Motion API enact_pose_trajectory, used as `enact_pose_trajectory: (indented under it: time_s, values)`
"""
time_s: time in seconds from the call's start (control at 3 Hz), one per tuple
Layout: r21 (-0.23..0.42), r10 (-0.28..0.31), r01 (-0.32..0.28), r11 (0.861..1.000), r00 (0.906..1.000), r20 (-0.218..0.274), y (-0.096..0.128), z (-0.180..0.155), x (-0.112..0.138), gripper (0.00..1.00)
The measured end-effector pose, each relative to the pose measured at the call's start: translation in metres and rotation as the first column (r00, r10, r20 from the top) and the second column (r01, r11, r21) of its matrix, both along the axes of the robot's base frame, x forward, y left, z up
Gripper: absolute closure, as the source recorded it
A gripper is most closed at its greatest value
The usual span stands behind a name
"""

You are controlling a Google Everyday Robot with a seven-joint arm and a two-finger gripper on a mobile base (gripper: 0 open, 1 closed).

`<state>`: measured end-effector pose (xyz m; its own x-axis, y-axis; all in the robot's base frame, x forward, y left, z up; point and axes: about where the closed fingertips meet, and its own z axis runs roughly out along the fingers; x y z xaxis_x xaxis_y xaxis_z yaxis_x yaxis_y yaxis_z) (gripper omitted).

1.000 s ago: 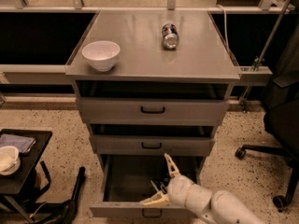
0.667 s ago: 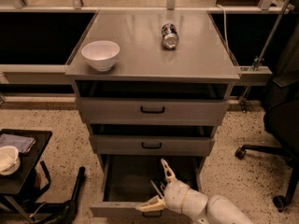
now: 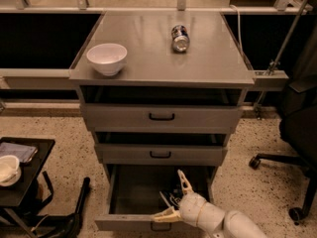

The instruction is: Pick blue chip bag from bottom drawer and place on counter

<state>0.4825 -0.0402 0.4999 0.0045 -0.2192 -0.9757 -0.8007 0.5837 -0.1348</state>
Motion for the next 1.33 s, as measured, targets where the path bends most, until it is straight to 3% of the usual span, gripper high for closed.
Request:
enact_pose_trajectory:
  time_s: [0.33, 0.67, 1.0, 1.33]
  values:
    - [-0.084, -0.054, 0.055, 0.995, 0.9985, 0.007, -0.016, -0.011, 0.002, 0.0]
    - [-0.269, -0.096, 0.119, 0.956, 0.9907, 0.096, -0.024, 0.007, 0.009, 0.0]
    - [-0.302, -0.16, 0.197, 0.933, 0.9766, 0.143, -0.043, 0.022, 0.025, 0.0]
    - [-0.299, -0.153, 0.19, 0.935, 0.9776, 0.145, -0.041, 0.021, 0.025, 0.0]
